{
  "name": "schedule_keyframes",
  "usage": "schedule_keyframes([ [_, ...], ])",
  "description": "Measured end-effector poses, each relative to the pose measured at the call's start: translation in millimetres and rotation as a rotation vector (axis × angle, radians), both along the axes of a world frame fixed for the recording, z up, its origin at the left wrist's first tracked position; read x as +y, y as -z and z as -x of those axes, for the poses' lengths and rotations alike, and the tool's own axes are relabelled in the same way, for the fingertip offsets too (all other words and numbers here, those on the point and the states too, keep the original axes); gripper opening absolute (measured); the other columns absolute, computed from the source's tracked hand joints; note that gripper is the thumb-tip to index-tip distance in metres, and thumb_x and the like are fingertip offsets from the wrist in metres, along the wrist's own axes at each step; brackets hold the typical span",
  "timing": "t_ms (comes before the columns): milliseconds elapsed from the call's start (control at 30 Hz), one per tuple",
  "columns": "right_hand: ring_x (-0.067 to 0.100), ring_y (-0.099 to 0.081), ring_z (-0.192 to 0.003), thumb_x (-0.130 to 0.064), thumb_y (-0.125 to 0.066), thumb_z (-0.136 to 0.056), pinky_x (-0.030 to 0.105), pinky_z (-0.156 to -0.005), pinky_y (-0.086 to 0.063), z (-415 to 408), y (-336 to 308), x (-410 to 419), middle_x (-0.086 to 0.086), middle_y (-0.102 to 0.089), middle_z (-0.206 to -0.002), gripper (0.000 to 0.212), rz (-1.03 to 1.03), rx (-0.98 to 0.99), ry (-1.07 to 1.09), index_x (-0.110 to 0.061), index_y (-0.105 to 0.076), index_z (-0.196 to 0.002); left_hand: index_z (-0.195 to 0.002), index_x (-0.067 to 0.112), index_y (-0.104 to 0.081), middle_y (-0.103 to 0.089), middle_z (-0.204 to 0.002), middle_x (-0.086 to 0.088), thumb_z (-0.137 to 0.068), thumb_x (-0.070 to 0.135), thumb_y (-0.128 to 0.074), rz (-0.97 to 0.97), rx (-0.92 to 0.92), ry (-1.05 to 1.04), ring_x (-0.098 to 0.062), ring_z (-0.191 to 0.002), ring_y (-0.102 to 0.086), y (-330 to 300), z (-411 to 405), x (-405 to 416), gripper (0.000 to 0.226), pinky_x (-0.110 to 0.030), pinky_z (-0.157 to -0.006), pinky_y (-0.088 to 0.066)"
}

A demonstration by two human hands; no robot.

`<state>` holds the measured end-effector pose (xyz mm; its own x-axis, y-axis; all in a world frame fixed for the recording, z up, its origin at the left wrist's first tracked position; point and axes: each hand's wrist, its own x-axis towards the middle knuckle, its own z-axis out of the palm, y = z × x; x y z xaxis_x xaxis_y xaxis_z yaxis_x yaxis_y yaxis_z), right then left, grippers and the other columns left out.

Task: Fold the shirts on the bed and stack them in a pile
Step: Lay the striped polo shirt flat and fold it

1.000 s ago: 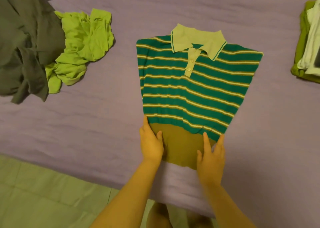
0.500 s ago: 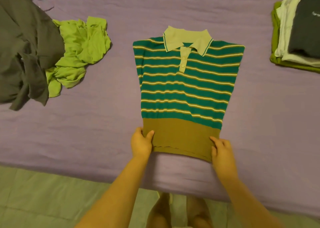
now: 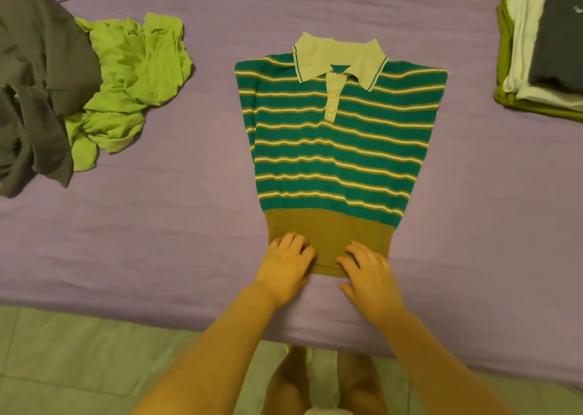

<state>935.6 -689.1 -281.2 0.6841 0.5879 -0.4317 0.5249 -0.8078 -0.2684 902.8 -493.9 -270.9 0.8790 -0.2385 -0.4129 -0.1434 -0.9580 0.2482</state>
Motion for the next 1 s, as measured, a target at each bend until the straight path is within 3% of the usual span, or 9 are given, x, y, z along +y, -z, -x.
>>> schedule_keyframes([
  [167,0.027,-0.063,-0.092,-0.021,-0.088,-0.054,0.035,-0.064,-0.051,-15,1,1,0.005,-0.068,-0.097,0.03,-0.016,-0.085,-0.03,-0.017,-0.071,-0.079,-0.071,0.014,-0.064,-0.061,-0.077,-0.005,-0.043,0.022,-0.088,-0.056,-0.043,-0.021,-0.024,-0.069,-0.059,2,-7,-3,0.038,-0.028,-0.057,-0.047],
  [267,0.025,-0.061,-0.076,-0.019,-0.066,-0.075,0.034,-0.055,-0.046,-28,-4,3,0.003,-0.066,-0.082,0.004,-0.068,-0.06,0.028,-0.015,-0.066,-0.073,-0.068,0.012,-0.064,-0.06,-0.072,-0.007,-0.054,0.015,-0.08,-0.048,-0.041,-0.011,-0.026,-0.066,-0.058,3,-12,-2,0.022,-0.029,-0.051,-0.044],
  [367,0.025,-0.053,-0.072,-0.018,-0.044,-0.093,0.037,-0.061,-0.041,-49,-18,7,0.007,-0.059,-0.079,0.011,-0.101,0.11,0.277,-0.014,-0.054,-0.09,-0.088,0.009,-0.059,-0.06,-0.087,-0.011,-0.08,0.019,-0.05,0.052,0.03,-0.151,-0.03,-0.082,-0.055,-9,-26,-2,0.016,-0.035,-0.061,-0.038],
  [467,0.024,-0.055,-0.07,-0.022,-0.035,-0.099,0.038,-0.062,-0.044,-79,-26,10,0.005,-0.057,-0.078,0.014,-0.113,0.136,0.364,-0.015,-0.047,-0.1,-0.104,0.012,-0.051,-0.06,-0.103,-0.008,-0.093,0.016,-0.042,0.092,0.061,-0.409,-0.026,-0.089,-0.054,-22,-54,3,0.014,-0.031,-0.065,-0.034],
  [600,0.023,-0.06,-0.084,-0.036,-0.036,-0.1,0.033,-0.069,-0.044,-143,-39,14,0.003,-0.064,-0.093,0.026,-0.112,0.074,0.316,-0.018,-0.054,-0.103,-0.116,0.017,-0.052,-0.062,-0.112,-0.004,-0.098,0.022,-0.04,0.121,-0.034,-0.553,-0.025,-0.093,-0.059,-41,-111,24,0.022,-0.034,-0.072,-0.047],
  [700,0.022,-0.059,-0.085,-0.043,-0.044,-0.095,0.034,-0.071,-0.045,-199,-50,20,0.004,-0.065,-0.092,0.03,-0.113,0.075,0.258,-0.017,-0.057,-0.097,-0.112,0.02,-0.058,-0.064,-0.109,-0.001,-0.098,0.029,-0.045,0.105,-0.103,-0.659,-0.022,-0.097,-0.059,-49,-158,46,0.021,-0.031,-0.072,-0.043],
  [867,0.016,-0.055,-0.096,-0.029,-0.053,-0.094,0.028,-0.079,-0.044,-274,-59,39,0.003,-0.063,-0.11,0.026,-0.273,0.213,0.341,-0.017,-0.061,-0.116,-0.113,0.014,-0.061,-0.062,-0.113,-0.008,-0.099,0.017,-0.041,0.189,-0.191,-0.744,-0.025,-0.102,-0.057,-56,-225,67,0.024,-0.032,-0.079,-0.045],
  [1000,0.019,-0.056,-0.09,-0.021,-0.053,-0.093,0.034,-0.075,-0.05,-310,-57,54,0.004,-0.063,-0.109,0.024,-0.195,0.211,0.416,-0.021,-0.061,-0.116,-0.125,0.014,-0.056,-0.057,-0.123,-0.01,-0.098,0.009,-0.039,0.188,-0.173,-0.732,-0.028,-0.112,-0.054,-48,-263,75,0.032,-0.038,-0.092,-0.045],
])
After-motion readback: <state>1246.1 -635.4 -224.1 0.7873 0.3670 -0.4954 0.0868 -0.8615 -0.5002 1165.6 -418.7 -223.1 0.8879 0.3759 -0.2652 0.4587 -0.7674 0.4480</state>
